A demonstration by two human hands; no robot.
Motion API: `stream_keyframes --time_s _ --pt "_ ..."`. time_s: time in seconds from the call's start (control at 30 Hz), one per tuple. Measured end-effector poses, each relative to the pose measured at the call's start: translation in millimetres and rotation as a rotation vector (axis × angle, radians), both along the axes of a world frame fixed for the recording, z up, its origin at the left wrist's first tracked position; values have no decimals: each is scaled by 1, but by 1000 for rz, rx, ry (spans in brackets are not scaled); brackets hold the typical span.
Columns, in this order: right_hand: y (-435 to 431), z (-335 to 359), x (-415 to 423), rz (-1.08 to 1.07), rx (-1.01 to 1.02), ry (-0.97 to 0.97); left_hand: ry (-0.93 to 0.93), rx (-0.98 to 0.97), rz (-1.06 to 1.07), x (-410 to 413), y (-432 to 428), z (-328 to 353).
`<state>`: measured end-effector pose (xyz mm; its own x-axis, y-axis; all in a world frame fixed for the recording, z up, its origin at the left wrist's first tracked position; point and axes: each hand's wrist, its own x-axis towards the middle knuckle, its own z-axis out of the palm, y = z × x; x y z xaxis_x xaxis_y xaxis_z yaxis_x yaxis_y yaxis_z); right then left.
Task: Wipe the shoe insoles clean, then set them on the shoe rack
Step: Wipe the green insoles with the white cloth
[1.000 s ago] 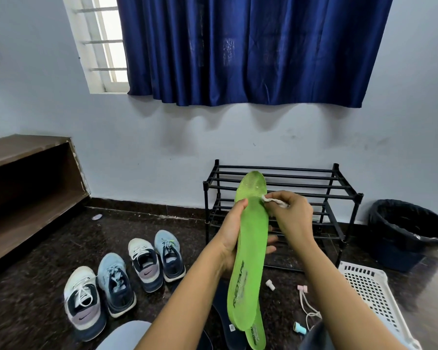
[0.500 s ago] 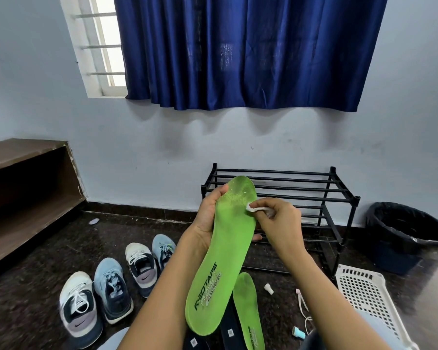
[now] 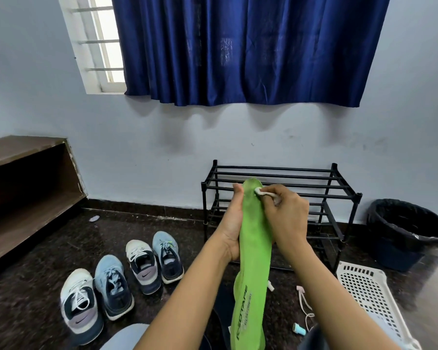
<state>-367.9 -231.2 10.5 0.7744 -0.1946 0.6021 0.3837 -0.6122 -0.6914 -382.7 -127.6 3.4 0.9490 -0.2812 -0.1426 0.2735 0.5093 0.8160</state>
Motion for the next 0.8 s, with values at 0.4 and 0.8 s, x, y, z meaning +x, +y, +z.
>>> stream_keyframes --time_s 0.4,0.8 --pt "1 -1 0 21 -52 64 18 67 52 -1 -9 -4" --pt "5 -1 -11 151 -45 131 43 120 73 -1 -6 0"
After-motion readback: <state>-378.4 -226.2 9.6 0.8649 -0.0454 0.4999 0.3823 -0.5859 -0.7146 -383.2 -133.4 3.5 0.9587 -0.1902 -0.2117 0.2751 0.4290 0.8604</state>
